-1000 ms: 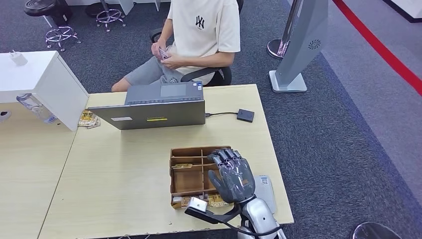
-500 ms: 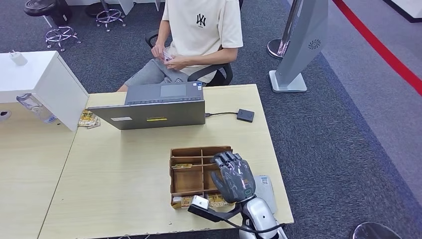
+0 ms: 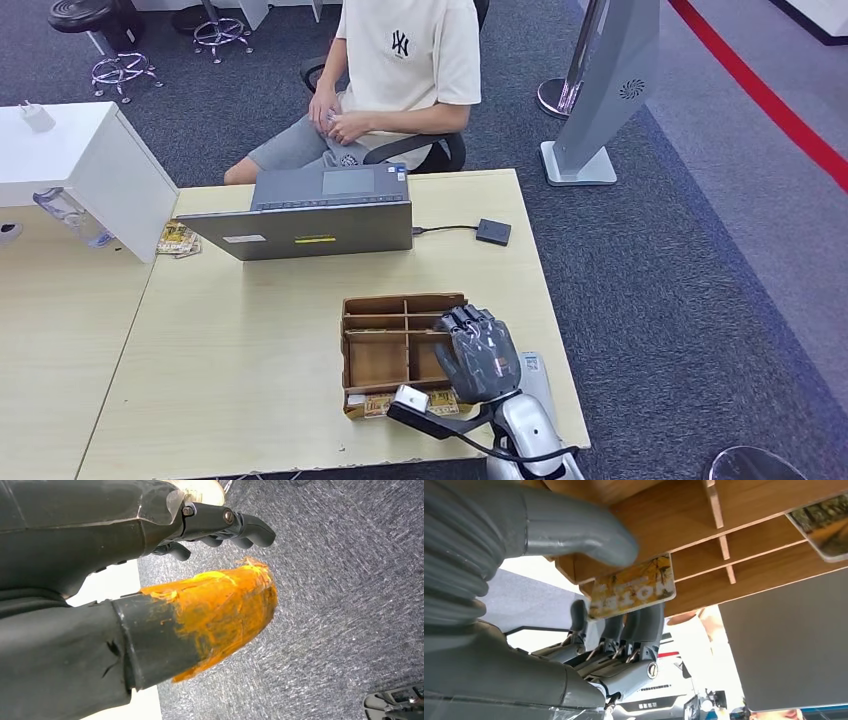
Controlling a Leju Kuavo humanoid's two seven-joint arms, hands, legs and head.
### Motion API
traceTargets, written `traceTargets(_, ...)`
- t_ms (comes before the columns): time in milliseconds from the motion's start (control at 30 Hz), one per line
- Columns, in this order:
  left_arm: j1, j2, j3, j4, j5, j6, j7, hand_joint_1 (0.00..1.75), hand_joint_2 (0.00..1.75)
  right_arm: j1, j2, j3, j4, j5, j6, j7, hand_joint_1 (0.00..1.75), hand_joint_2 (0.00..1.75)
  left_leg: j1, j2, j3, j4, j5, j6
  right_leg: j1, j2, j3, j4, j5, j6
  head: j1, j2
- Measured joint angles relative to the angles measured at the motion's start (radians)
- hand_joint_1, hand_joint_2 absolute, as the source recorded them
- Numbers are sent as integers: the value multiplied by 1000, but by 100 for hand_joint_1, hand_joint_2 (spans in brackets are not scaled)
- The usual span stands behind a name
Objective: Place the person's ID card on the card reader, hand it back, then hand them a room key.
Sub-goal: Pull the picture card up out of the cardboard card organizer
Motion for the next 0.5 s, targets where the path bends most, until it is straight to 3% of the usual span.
traceTargets(200,1,0,0,0,0,0,0,0,0,-5,-2,-9,1,2,0,2,168,175,0,0,0,0,0,0,0,0,0,0,0,0,0,0)
traceTargets(500,2,0,0,0,0,0,0,0,0,-11,-5,-14,5,6,-1,3,174,175,0,0,0,0,0,0,0,0,0,0,0,0,0,0)
